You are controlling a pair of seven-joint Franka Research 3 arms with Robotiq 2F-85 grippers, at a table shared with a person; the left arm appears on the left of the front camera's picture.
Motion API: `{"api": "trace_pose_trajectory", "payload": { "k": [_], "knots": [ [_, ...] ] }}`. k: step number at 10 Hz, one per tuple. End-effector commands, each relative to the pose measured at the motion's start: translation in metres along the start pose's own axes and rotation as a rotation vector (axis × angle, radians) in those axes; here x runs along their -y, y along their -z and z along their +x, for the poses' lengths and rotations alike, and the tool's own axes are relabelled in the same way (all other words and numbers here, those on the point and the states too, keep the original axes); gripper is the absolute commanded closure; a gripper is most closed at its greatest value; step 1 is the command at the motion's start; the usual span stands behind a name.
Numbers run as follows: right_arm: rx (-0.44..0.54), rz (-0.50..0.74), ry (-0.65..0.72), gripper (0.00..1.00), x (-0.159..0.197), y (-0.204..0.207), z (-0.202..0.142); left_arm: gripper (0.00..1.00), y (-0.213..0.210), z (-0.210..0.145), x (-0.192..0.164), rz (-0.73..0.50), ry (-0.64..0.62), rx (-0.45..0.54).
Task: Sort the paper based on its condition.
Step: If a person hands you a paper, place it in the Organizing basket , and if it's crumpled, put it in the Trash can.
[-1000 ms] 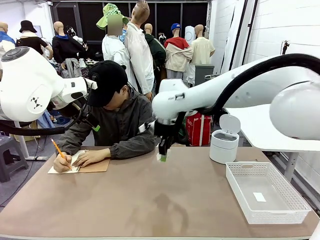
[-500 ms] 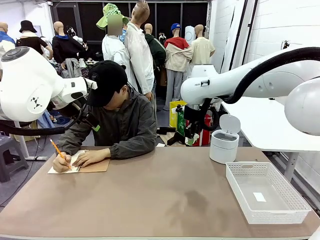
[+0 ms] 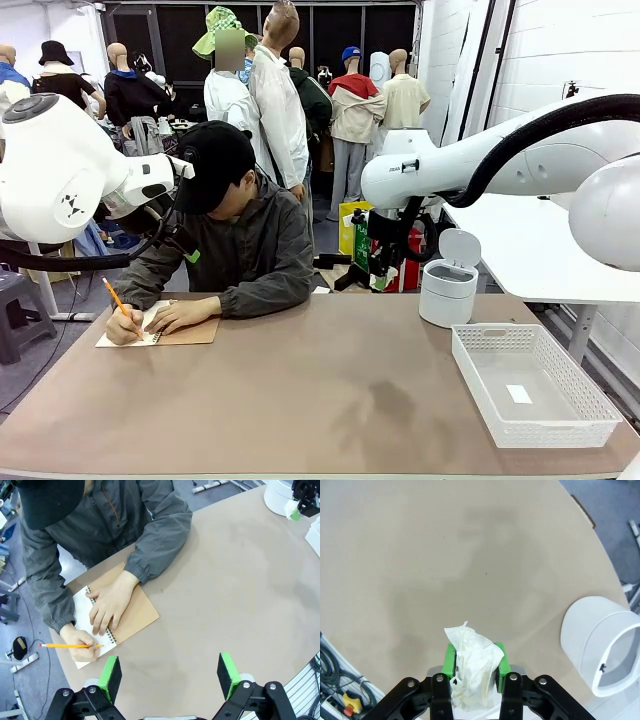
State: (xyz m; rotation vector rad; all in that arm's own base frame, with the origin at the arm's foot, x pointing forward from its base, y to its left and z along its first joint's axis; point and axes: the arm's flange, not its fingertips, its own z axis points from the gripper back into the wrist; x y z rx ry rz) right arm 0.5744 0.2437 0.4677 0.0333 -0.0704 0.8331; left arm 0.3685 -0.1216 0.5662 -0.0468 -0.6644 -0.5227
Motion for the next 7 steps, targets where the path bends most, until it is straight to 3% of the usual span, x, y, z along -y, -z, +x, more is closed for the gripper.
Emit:
{"api": "trace_pose_trajectory", "payload": {
  "k": [1,4,7],
  "knots": [
    [0.0,0.0,-0.001,0.64,0.0,0.0,0.0,0.0,-0.001,0.0,-0.001,-0.002,-0.003,-0.005],
    [-0.005,-0.278,0.128,0.64,0.046,-0.016,-0.001,0.0,-0.001,0.0,-0.001,-0.002,-0.003,-0.005],
    [-0.085,-0.46,0.08,0.64,0.085,-0.017,0.0,0.0,-0.001,0.0,-0.001,-0.002,-0.003,-0.005]
  ]
}}
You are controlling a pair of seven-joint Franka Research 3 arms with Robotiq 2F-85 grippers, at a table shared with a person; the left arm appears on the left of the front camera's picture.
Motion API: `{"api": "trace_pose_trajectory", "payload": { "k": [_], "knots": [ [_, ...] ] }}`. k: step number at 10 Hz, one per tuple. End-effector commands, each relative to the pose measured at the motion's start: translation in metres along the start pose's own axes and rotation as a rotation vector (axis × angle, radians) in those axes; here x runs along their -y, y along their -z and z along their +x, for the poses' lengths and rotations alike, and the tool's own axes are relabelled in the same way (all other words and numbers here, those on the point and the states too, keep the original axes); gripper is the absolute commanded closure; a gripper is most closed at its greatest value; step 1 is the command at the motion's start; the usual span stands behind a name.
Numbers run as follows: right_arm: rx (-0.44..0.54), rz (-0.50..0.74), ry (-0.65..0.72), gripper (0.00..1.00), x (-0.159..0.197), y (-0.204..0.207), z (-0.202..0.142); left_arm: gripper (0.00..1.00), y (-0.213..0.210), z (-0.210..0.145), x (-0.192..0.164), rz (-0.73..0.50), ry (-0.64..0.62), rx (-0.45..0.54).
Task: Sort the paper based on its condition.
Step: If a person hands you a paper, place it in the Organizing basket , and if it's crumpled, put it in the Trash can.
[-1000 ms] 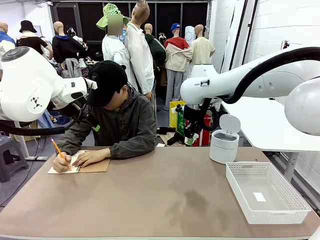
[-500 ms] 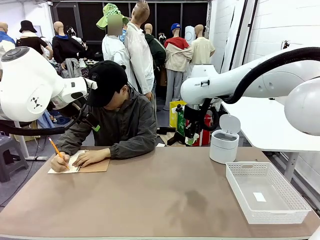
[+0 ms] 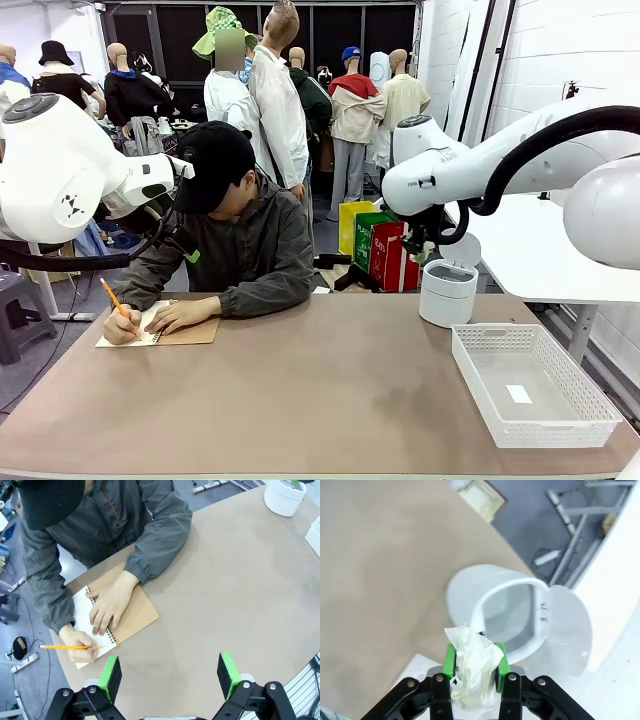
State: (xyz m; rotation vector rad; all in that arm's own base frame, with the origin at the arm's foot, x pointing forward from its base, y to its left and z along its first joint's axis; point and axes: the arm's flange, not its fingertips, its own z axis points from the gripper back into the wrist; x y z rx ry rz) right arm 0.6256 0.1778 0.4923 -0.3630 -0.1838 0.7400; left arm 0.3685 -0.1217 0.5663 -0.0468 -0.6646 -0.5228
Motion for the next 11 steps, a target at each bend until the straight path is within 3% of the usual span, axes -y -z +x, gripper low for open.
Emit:
{"api": "trace_pose_trajectory", "payload": {
  "k": [1,6,11],
  "knots": [
    [-0.058,-0.088,0.007,0.64,0.008,0.015,0.014,0.0,-0.001,0.0,-0.001,-0.002,-0.003,-0.005],
    [-0.158,-0.234,0.059,0.64,0.025,0.044,0.024,0.0,-0.001,0.0,-0.001,-0.002,-0.003,-0.005],
    [-0.187,-0.228,0.052,0.64,0.016,0.069,0.024,0.0,-0.001,0.0,-0.001,-0.002,-0.003,-0.005]
  ]
}}
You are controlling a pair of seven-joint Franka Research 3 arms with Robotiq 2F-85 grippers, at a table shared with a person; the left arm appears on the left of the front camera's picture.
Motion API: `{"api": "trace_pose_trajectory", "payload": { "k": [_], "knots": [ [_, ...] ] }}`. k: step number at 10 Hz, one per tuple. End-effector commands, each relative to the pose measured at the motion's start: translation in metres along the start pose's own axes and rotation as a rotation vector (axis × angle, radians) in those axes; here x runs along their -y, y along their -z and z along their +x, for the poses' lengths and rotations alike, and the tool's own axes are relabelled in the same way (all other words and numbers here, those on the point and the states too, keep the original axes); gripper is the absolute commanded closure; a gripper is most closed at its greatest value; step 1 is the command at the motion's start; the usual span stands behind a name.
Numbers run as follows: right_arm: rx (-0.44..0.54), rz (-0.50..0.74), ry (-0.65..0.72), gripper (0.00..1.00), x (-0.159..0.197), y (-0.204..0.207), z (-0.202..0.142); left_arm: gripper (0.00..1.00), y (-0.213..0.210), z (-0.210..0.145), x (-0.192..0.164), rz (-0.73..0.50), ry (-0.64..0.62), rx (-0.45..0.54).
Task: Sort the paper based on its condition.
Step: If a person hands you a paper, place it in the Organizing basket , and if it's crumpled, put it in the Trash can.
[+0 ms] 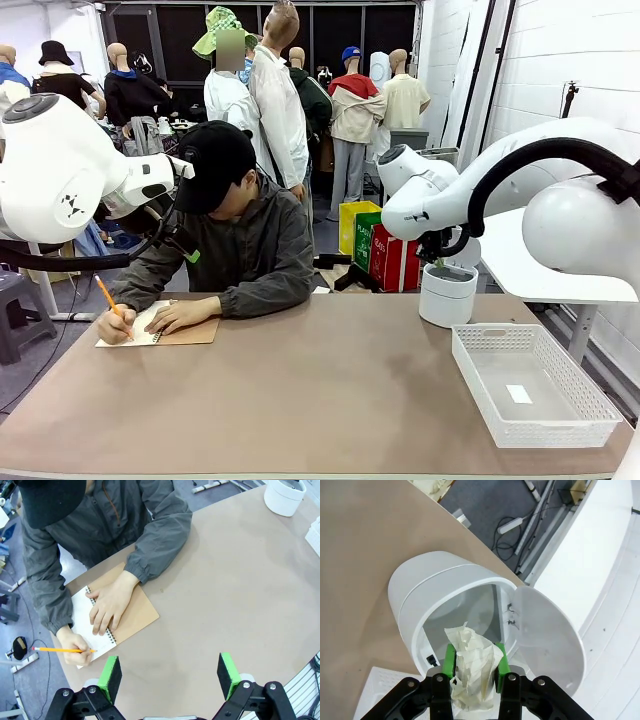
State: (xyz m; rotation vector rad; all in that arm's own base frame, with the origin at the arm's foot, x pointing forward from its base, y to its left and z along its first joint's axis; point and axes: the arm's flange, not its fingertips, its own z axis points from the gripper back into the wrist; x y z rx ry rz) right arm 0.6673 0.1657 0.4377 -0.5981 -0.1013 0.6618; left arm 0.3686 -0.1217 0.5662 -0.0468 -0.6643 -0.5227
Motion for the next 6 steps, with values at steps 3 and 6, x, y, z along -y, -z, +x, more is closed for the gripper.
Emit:
{"api": "trace_pose_trajectory", "payload": {
  "k": [3,6],
  "knots": [
    [-0.042,-0.032,0.025,0.64,0.0016,0.0135,0.0006,0.0,-0.0011,0.0,-0.0011,-0.002,-0.003,-0.005],
    [-0.043,-0.022,0.016,0.64,0.0058,0.0127,-0.0004,0.0,-0.0011,0.0,-0.0011,-0.002,-0.003,-0.005]
  ]
}}
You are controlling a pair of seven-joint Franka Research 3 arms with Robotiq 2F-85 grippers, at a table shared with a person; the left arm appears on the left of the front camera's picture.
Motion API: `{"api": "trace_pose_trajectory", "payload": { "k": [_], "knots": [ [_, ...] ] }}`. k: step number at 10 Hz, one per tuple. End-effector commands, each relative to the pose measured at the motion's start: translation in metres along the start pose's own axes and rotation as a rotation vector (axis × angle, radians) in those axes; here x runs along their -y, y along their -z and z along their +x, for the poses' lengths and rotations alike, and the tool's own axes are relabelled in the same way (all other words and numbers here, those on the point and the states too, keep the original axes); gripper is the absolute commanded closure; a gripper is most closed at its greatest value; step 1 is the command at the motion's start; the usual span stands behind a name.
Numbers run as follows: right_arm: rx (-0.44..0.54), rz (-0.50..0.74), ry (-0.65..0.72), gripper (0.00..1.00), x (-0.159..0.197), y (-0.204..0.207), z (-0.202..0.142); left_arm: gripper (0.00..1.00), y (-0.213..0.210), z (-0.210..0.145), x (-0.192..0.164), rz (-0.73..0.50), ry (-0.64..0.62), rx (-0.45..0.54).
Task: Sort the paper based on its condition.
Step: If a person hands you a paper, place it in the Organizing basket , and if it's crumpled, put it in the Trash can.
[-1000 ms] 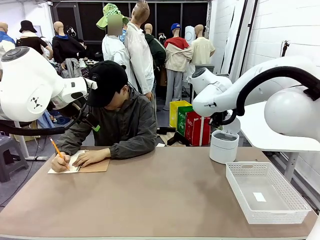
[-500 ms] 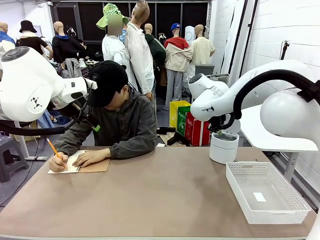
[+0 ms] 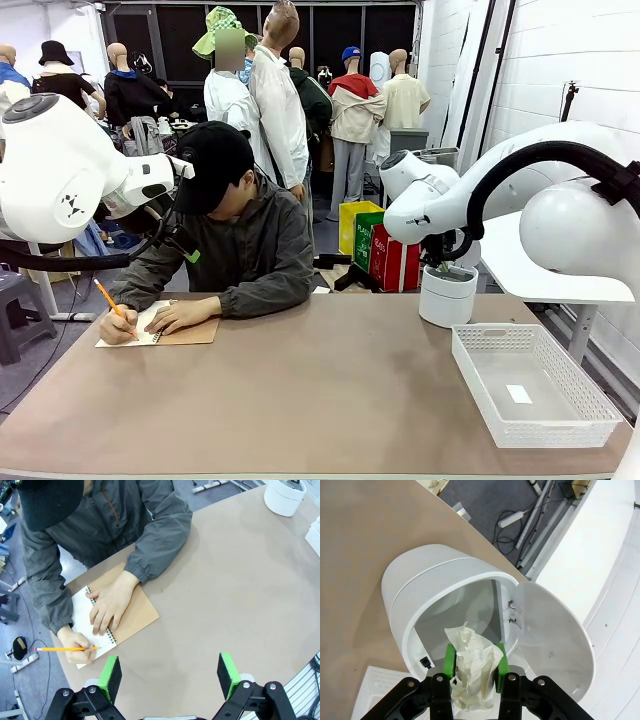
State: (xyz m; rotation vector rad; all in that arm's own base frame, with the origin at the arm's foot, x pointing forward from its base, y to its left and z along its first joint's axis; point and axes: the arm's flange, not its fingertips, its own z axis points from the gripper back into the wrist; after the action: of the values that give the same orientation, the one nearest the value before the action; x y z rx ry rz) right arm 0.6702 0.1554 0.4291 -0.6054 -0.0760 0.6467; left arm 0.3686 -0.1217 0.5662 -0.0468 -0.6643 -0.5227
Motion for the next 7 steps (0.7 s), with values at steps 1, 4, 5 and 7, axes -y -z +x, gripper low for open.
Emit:
{"api": "trace_pose_trajectory", "payload": {
  "k": [1,4,5,7],
  "knots": [
    [-0.024,-0.016,0.011,0.54,0.003,-0.001,0.003,0.0,-0.001,0.0,-0.001,-0.002,-0.003,-0.005],
    [-0.031,-0.009,0.033,0.0,0.007,-0.002,0.001,0.0,-0.001,0.0,-0.001,-0.002,-0.003,-0.005],
    [-0.028,-0.005,0.042,0.0,0.008,-0.004,0.001,0.0,-0.001,0.0,-0.001,-0.002,-0.003,-0.005],
    [-0.027,-0.006,0.064,0.0,0.014,-0.009,-0.001,0.0,-0.001,0.0,-0.001,-0.002,-0.003,-0.005]
  ]
}}
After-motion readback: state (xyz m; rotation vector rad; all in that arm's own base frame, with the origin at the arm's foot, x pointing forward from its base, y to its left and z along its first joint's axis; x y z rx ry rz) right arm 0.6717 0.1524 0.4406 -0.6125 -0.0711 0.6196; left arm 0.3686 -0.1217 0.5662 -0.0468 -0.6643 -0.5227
